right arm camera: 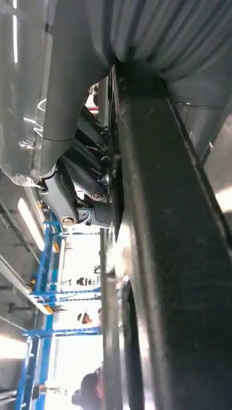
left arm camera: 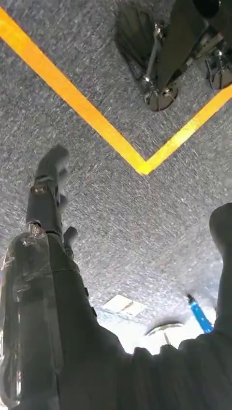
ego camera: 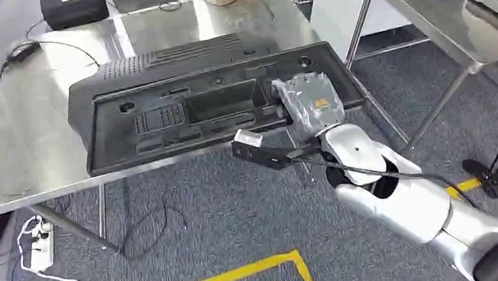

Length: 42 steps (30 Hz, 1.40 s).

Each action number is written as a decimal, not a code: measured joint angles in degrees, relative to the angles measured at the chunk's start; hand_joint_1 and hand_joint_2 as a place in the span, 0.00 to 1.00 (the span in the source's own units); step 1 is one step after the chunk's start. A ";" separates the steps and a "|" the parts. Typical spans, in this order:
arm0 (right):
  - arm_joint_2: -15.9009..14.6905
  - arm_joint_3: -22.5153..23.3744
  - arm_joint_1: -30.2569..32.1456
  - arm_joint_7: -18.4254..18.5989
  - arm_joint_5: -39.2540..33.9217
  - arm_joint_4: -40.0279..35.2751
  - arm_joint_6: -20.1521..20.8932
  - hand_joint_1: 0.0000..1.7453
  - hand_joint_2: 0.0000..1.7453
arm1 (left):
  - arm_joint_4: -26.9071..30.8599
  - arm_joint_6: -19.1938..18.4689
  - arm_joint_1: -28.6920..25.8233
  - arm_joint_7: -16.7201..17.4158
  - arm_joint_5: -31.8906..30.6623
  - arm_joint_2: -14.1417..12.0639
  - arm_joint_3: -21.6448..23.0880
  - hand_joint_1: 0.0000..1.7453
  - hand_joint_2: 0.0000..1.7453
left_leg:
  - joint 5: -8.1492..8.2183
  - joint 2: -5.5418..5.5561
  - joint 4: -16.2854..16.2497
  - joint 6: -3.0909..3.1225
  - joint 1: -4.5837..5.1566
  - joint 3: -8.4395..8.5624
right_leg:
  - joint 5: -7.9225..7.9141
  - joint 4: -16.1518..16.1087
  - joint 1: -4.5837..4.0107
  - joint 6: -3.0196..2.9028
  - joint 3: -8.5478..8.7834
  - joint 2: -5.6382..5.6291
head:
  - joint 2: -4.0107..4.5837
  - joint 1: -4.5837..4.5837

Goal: Take the parts from the cabinet and place them on the table.

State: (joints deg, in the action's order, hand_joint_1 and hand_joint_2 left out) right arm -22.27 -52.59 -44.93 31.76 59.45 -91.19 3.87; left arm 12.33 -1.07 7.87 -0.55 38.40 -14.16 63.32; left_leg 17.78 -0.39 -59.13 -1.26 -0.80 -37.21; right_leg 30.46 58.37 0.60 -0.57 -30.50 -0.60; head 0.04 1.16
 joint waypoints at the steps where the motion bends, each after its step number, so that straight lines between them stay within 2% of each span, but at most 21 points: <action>1: 0.04 0.04 -0.02 -0.04 0.00 0.00 -0.02 1.00 1.00 | 0.00 -0.07 -0.02 0.00 0.00 -0.02 0.00 0.00 1.00 | -0.13 0.03 0.43 0.47 -0.03 0.80 | 0.48 0.09 0.15 0.39 0.19 0.05 | -0.02 -0.15; 3: 0.11 0.15 -0.37 -0.17 0.04 0.02 -0.07 1.00 1.00 | 0.00 -0.07 0.02 0.00 -0.02 -0.02 0.00 0.00 1.00 | 0.06 0.16 0.84 1.08 -0.07 1.79 | 2.01 4.63 0.29 0.63 -1.86 0.16 | -0.02 -0.90; 6: 0.22 0.13 -0.44 -0.37 0.02 0.28 -0.13 1.00 1.00 | 0.00 -0.07 0.16 0.00 0.00 0.00 0.00 0.00 1.00 | 0.98 0.19 0.81 1.67 0.25 2.51 | 5.97 16.24 0.26 0.72 -9.82 0.15 | 0.00 -1.90; 7: 0.24 0.13 -0.38 -0.37 0.02 0.44 -0.13 1.00 1.00 | 0.00 -0.07 0.09 0.00 -0.02 0.00 0.00 0.00 1.00 | 1.43 0.29 0.79 1.65 0.35 3.02 | 5.79 17.14 0.25 0.72 -11.34 0.16 | -0.02 -2.10; 9: 0.24 0.13 -0.38 -0.37 -0.02 0.72 -0.13 1.00 1.00 | 0.00 -0.09 0.06 0.00 -0.22 0.00 0.00 0.00 1.00 | 2.47 0.36 0.78 1.54 0.46 4.41 | 1.35 12.04 0.19 0.20 -10.82 0.16 | -0.02 -2.47; 11: 0.26 0.15 -0.47 -0.37 -0.09 0.90 -0.18 1.00 1.00 | 0.02 -0.09 0.11 0.00 -0.44 0.00 0.00 0.00 1.00 | 3.72 0.39 0.78 1.24 0.54 5.91 | -6.23 2.42 -0.05 -0.63 -8.18 0.33 | -0.02 -3.08; 13: 0.39 0.15 -0.67 -0.50 -0.24 1.07 -0.28 1.00 1.00 | 0.02 -0.09 0.33 0.04 -0.46 0.04 0.00 0.00 1.00 | 4.42 0.49 0.59 0.51 0.62 5.93 | -4.49 1.04 -0.71 -0.72 -7.96 0.39 | 0.00 -2.93; 14: 0.44 0.17 -0.68 -0.50 -0.26 1.07 -0.31 1.00 1.00 | 0.02 -0.09 0.46 0.22 -0.46 0.04 0.00 0.00 1.00 | 4.72 0.45 0.65 0.07 0.60 6.26 | -5.74 1.03 -0.72 -0.86 -7.92 0.40 | 0.00 -3.06; 17: 0.46 0.26 -1.08 -0.48 -0.31 1.24 -0.37 1.00 1.00 | 0.02 -0.15 0.52 0.28 -0.52 0.04 0.00 0.00 1.00 | 5.46 0.45 -0.82 -0.92 0.44 6.45 | -5.17 0.39 -0.27 -1.66 -6.42 0.37 | 0.00 -2.80; 19: 0.74 0.26 -1.62 -0.63 -0.48 1.42 -0.39 1.00 1.00 | 0.04 -0.22 0.65 0.28 -0.50 0.04 0.00 0.00 1.00 | 7.08 0.45 -7.82 -1.33 0.27 2.91 | -4.57 0.28 -0.25 -2.35 -5.70 0.37 | -0.02 -1.77; 22: 1.27 0.22 -1.70 -1.09 -0.81 1.77 -0.39 1.00 1.00 | 0.04 -0.07 0.41 0.28 -0.44 0.07 0.00 0.00 1.00 | 10.80 0.42 -16.97 -2.11 -0.08 -3.87 | -3.45 0.30 -0.29 -2.39 -4.64 0.26 | 0.00 -0.98; 24: 1.53 0.17 -1.78 -1.25 -1.20 2.27 -0.42 1.00 1.00 | 0.04 0.02 0.09 0.28 -0.41 0.07 0.00 0.00 1.00 | 7.14 0.42 -12.74 -2.01 -0.30 -3.64 | -2.52 0.30 -0.24 -2.20 -3.41 0.09 | 0.00 -0.48; 26: 1.73 0.17 -2.17 -1.29 -1.55 2.60 -0.46 1.00 1.00 | 0.02 0.06 -0.13 0.26 -0.42 0.07 0.00 0.00 1.00 | -0.25 0.42 -3.19 -1.83 -0.34 -0.75 | -1.52 0.29 -0.18 -1.85 -2.05 0.10 | 0.00 -0.04; 27: 1.77 0.15 -2.40 -1.35 -1.79 2.86 -0.59 1.00 1.00 | 0.04 0.07 -0.28 0.26 -0.42 0.07 0.00 0.00 1.00 | -0.77 0.48 -1.01 -1.53 -0.23 -0.47 | -1.19 0.38 -0.26 -1.53 -1.74 0.09 | 0.00 0.20; 28: 1.88 0.11 -2.67 -1.40 -2.01 3.04 -0.72 1.00 1.00 | 0.02 0.07 -0.23 0.26 -0.44 0.04 0.00 0.00 1.00 | 1.14 0.27 0.06 -1.19 0.14 -0.27 | -1.05 0.42 -0.32 -1.27 -2.04 0.01 | -0.02 0.55; 29: 1.92 0.09 -2.71 -1.40 -2.36 3.23 -0.81 1.00 1.00 | 0.04 0.09 -0.13 0.26 -0.44 0.07 0.00 0.00 1.00 | -0.02 0.33 -0.20 -0.59 0.28 -0.28 | -0.79 0.14 -0.27 -0.75 -1.99 0.04 | 0.00 0.35; 33: 2.08 0.09 -3.31 -1.40 -2.84 3.80 -0.96 1.00 1.00 | 0.04 0.09 -0.17 0.17 -0.44 0.07 0.02 0.00 1.00 | 0.28 0.42 0.79 0.87 -0.03 1.85 | 0.50 3.12 -0.13 0.18 -2.29 0.15 | 0.00 -0.26; 37: 2.19 -0.07 -3.49 -1.40 -3.26 4.42 -1.36 1.00 1.00 | 0.04 0.11 -0.05 0.17 -0.42 0.07 0.00 0.00 1.00 | 1.45 0.44 0.72 1.47 0.41 2.82 | 4.99 17.01 -0.08 0.47 -11.64 0.17 | -0.02 -1.57; 39: 2.19 -0.20 -3.37 -1.35 -3.47 4.81 -1.36 1.00 1.00 | 0.04 0.11 -0.19 0.17 -0.42 0.07 0.00 0.00 1.00 | 2.34 0.57 0.64 1.40 0.54 3.86 | 1.51 13.96 -0.13 0.18 -11.88 0.17 | 0.00 -1.99; 41: 2.19 -0.20 -3.44 -1.27 -3.56 5.09 -1.42 1.00 1.00 | 0.04 0.11 -0.19 0.17 -0.44 0.07 0.00 0.00 1.00 | 3.47 0.62 0.60 1.19 0.62 5.35 | -5.66 3.70 -0.22 -0.44 -8.46 0.23 | 0.00 -2.51; 42: 2.21 -0.20 -3.39 -1.25 -3.58 5.24 -1.48 1.00 1.00 | 0.04 0.11 -0.26 0.17 -0.44 0.09 0.00 0.00 1.00 | 3.92 0.64 0.85 0.97 0.55 5.66 | -6.14 1.72 -0.43 -0.79 -7.55 0.40 | 0.00 -2.58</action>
State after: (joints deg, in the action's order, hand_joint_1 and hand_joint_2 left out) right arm -20.06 -52.78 -48.32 30.51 55.87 -85.94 2.38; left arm 12.37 -0.96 7.61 -0.37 37.97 -14.08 63.32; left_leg 21.69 0.25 -58.28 -0.29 -0.24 -31.54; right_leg 24.32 60.09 0.17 -1.36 -38.05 -0.20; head 0.04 -1.43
